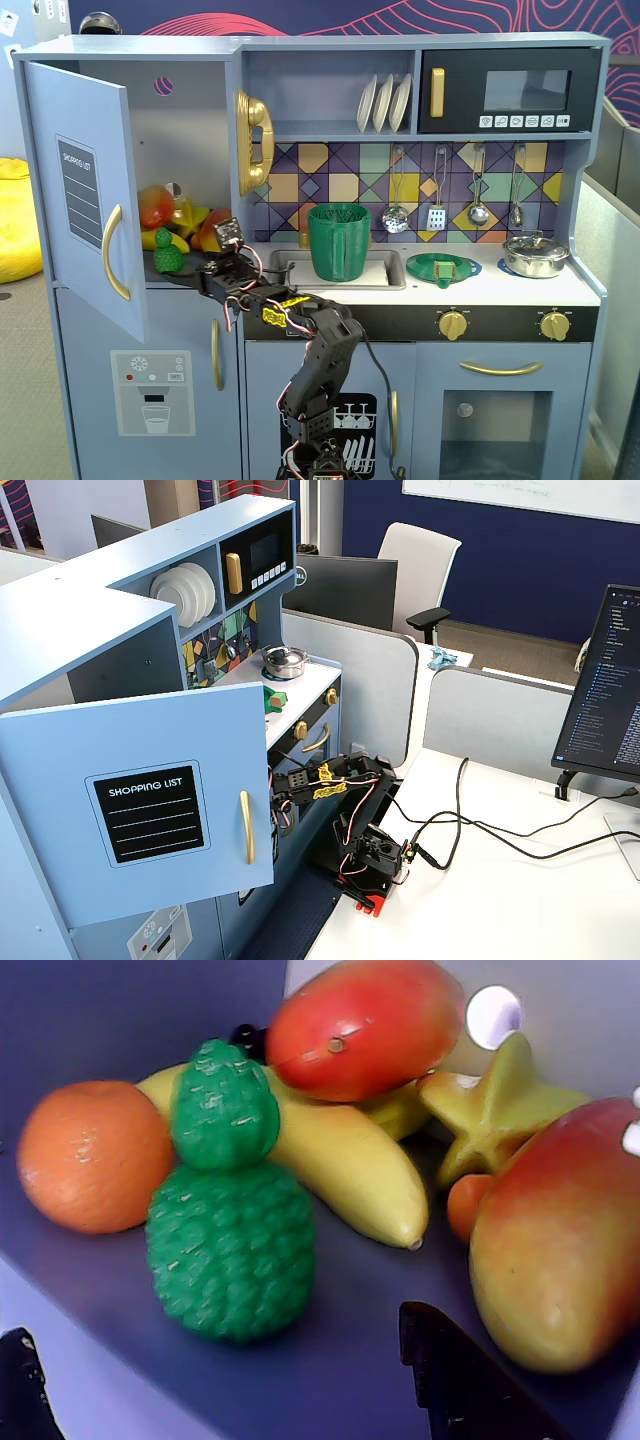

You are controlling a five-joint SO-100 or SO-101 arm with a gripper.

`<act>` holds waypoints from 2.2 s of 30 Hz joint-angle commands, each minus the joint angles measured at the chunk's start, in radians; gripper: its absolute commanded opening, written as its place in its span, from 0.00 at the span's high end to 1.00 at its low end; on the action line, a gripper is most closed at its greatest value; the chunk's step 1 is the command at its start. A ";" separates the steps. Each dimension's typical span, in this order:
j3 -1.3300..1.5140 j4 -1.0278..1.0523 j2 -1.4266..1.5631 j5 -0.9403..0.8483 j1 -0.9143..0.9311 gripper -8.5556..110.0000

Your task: Pick up the green pineapple from the left cabinet and place it in the green recipient

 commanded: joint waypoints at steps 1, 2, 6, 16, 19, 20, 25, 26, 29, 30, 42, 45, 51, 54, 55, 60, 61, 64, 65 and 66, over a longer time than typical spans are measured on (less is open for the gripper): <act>-0.143 -0.037 -0.052 -0.012 0.011 0.58; -0.155 -0.038 -0.066 -0.012 0.008 0.58; -0.202 -0.043 -0.118 -0.021 -0.006 0.58; -0.316 -0.052 -0.252 -0.046 -0.021 0.58; -0.339 -0.060 -0.281 -0.048 -0.023 0.58; -0.348 -0.060 -0.290 -0.048 -0.023 0.58; -0.405 -0.067 -0.345 -0.051 -0.028 0.58; -0.420 -0.067 -0.359 -0.051 -0.029 0.58; -0.463 -0.069 -0.400 -0.051 -0.029 0.59; -0.479 -0.069 -0.414 -0.049 -0.028 0.59; -0.549 -0.071 -0.486 -0.021 -0.055 0.77; -0.541 -0.061 -0.476 -0.020 -0.064 0.93; -0.462 -0.040 -0.388 -0.124 -0.084 0.93; -0.402 -0.040 -0.288 -0.247 -0.094 0.93; -0.380 -0.026 -0.247 -0.281 -0.094 0.93; -0.267 0.044 -0.021 -0.379 -0.081 0.93; -0.238 0.060 0.025 -0.388 -0.083 0.93; -0.144 0.106 0.172 -0.416 -0.100 0.93; -0.114 0.117 0.221 -0.425 -0.106 0.93; -0.086 0.127 0.268 -0.431 -0.112 0.93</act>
